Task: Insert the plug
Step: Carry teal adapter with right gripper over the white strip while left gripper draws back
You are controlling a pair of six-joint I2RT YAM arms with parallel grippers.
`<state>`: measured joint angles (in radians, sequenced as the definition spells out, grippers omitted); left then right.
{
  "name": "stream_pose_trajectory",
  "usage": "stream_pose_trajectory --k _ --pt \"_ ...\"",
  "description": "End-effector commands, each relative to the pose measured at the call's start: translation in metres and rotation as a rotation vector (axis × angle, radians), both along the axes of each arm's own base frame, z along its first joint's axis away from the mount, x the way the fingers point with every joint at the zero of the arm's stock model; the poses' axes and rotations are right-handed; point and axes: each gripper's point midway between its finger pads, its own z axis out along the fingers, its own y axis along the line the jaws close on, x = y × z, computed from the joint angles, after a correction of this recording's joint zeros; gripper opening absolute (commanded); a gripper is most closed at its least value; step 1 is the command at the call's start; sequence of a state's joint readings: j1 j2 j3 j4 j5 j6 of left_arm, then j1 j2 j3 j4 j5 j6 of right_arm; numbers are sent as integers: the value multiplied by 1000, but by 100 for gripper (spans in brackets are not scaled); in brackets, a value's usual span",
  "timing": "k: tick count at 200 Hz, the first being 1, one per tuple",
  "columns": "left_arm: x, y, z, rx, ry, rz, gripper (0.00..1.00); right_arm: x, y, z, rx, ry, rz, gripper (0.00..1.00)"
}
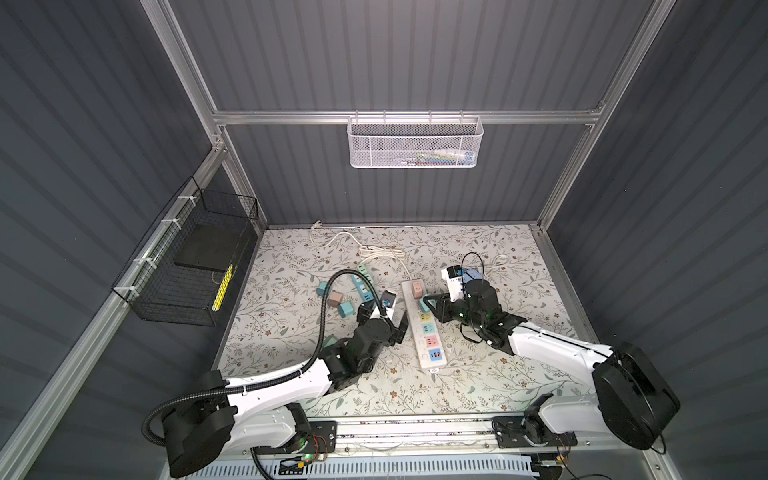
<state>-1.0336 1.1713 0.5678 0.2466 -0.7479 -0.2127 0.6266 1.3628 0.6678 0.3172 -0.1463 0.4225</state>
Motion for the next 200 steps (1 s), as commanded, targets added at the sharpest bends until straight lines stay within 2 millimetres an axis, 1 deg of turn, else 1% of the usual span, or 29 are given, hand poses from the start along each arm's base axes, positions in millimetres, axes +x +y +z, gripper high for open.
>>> stream_pose_trajectory --k 1,24,52,76,93,129,166,200 --pt "-2 75 -26 2 57 431 96 20 -9 -1 -113 -68 -145 20" --pt "-8 97 -34 22 66 543 99 29 -10 -7 -185 -84 -227 20" --pt "-13 110 -30 12 37 571 100 36 -9 -17 -242 -65 -268 20" --pt "-15 110 -28 -33 24 531 100 38 -5 -28 -276 -49 -289 20" --pt "-17 114 -26 -65 14 525 100 38 -3 -33 -297 -46 -293 20" --pt "-21 118 -25 -86 7 509 100 40 0 -44 -323 -27 -310 20" --pt "-22 119 -26 -87 13 499 100 42 3 -52 -344 -20 -321 20" --pt "-23 121 -24 -89 7 496 100 43 0 -56 -360 -19 -341 20"
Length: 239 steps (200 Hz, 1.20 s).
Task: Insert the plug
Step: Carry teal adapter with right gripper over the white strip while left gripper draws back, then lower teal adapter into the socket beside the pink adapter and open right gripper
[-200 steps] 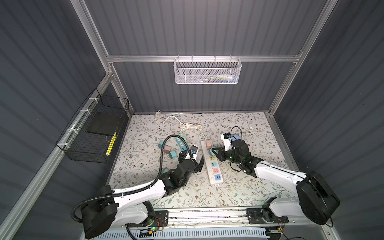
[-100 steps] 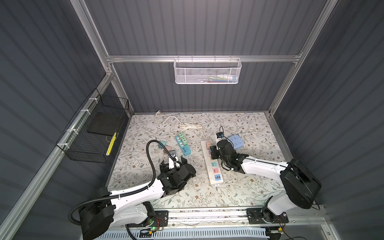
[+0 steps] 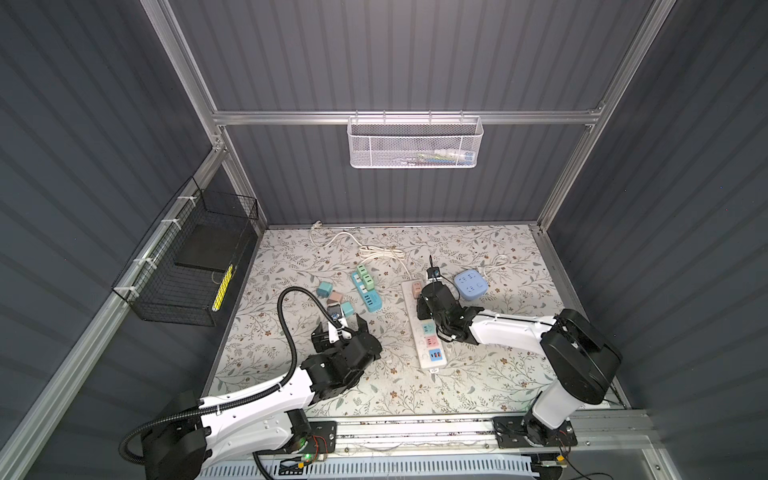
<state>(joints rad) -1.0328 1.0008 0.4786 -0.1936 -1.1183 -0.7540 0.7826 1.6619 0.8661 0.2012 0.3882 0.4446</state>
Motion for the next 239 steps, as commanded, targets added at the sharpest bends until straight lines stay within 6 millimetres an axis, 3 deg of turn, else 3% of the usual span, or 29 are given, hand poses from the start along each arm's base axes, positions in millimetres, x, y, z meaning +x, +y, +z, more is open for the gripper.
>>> stream_pose_trajectory --k 1,137,182,239 --pt "-1 6 2 10 -16 7 100 3 -3 -1 -20 -4 -32 20" --pt "-4 10 4 3 -27 -1 100 -7 7 -18 -82 53 -25 20" --pt "-4 12 6 6 -30 2 100 -8 6 -38 -176 85 -25 21" --pt "-5 12 4 2 -31 1 100 -25 -7 -74 -231 175 -24 22"
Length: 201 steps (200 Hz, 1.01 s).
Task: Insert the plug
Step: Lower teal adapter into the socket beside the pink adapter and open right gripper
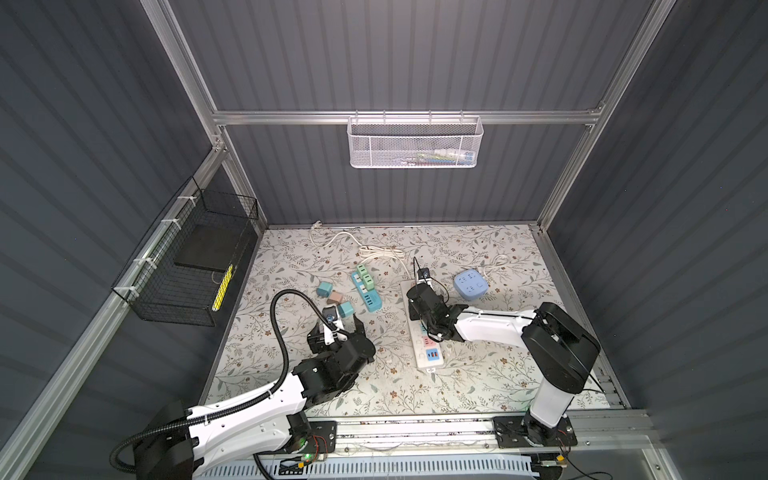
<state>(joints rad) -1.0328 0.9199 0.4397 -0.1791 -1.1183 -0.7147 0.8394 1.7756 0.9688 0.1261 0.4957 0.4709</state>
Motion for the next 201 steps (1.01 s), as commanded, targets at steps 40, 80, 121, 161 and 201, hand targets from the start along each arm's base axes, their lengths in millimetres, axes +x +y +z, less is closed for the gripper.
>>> stream_pose_trajectory --k 40,80,121,161,201 --pt "1 1 -1 28 1 2 100 -34 -30 -72 -189 221 -12 26" --pt "3 6 13 59 -27 12 100 -31 -28 -73 -221 232 -3 27" --pt "0 6 17 4 -25 2 100 -32 -23 -58 -150 217 -4 34" --pt "0 4 32 -18 -31 -8 100 -17 -3 6 -40 132 64 52" --pt "1 3 43 -36 -42 -5 100 -6 -4 47 32 89 87 58"
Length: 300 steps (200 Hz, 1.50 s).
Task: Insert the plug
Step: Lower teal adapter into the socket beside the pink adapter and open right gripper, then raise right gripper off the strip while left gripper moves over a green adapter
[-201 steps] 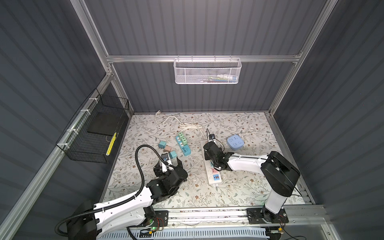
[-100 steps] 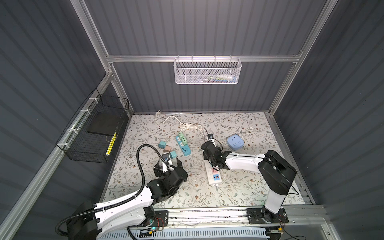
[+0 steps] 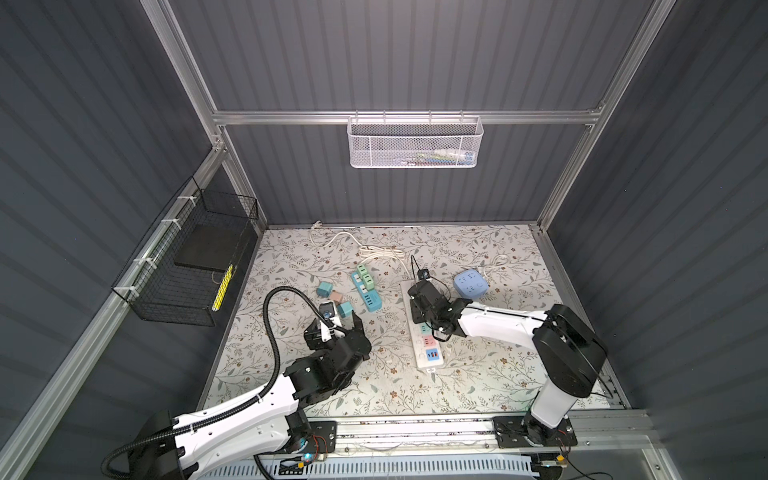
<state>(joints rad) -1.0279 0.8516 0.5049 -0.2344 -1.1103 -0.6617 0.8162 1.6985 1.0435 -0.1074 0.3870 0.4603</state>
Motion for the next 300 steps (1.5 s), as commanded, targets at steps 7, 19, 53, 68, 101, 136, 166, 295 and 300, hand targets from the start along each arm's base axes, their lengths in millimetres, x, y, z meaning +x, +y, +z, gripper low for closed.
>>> stream_pose_trajectory --k 7,19,53,68,101,136,166,295,300 --pt "1 3 12 -17 -12 15 100 9 -3 30 53 -21 23 58" --pt "0 4 9 -21 -5 25 100 13 -8 30 54 -18 16 59" --pt "2 8 4 -32 3 51 100 20 -14 11 48 31 19 58" --pt "3 8 4 -36 1 57 100 19 -15 -3 45 59 17 58" --pt "9 6 6 -16 12 59 100 12 -22 -28 58 105 -6 57" --pt "18 7 -21 -84 104 26 100 4 -27 -24 82 99 -9 57" --pt "26 16 -45 -144 216 56 100 5 -29 16 107 19 12 65" --pt "42 28 -126 -190 628 98 99 -24 -51 63 170 -75 40 80" --pt "42 23 -129 -199 639 75 99 -24 -51 63 171 -77 40 80"
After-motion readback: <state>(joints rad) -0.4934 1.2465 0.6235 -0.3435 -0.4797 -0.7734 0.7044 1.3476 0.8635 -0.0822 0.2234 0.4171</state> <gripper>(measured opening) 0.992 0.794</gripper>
